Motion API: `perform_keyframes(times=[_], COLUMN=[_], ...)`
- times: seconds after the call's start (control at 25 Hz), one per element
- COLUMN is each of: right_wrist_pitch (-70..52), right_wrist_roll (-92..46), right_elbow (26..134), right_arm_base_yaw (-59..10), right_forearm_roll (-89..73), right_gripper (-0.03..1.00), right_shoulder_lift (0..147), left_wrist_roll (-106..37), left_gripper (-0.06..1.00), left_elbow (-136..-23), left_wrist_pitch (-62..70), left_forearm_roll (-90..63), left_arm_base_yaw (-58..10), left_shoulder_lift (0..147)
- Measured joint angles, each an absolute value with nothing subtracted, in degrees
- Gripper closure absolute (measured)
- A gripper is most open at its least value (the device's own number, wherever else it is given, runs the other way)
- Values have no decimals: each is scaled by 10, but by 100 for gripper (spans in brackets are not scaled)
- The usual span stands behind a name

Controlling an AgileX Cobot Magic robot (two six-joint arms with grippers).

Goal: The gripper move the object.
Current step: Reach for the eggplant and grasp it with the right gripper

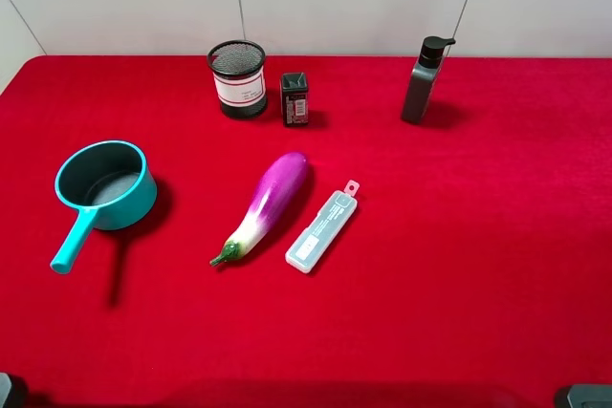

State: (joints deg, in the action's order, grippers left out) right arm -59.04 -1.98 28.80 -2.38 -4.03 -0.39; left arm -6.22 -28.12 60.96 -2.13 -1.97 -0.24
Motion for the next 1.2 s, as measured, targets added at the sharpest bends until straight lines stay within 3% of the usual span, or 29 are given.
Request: perform_keyframes(times=[0.84,1.2], right_wrist_pitch=[-590,-590], right_wrist_roll=[-20,-25], right_elbow=[294,375], right_arm_base_yaw=[-24,-24], right_forearm_roll=[-56,-68], right_gripper=[27,27], right_shoulder_lift=[2,173], left_wrist_roll=[-62,-62], left_gripper=[-4,-4], left_elbow=[-281,-281], left_wrist_pitch=[610,610], left_forearm_roll=[-21,-21], left_arm_base_yaw=[-20,-20], left_shoulder_lift=[-2,-2])
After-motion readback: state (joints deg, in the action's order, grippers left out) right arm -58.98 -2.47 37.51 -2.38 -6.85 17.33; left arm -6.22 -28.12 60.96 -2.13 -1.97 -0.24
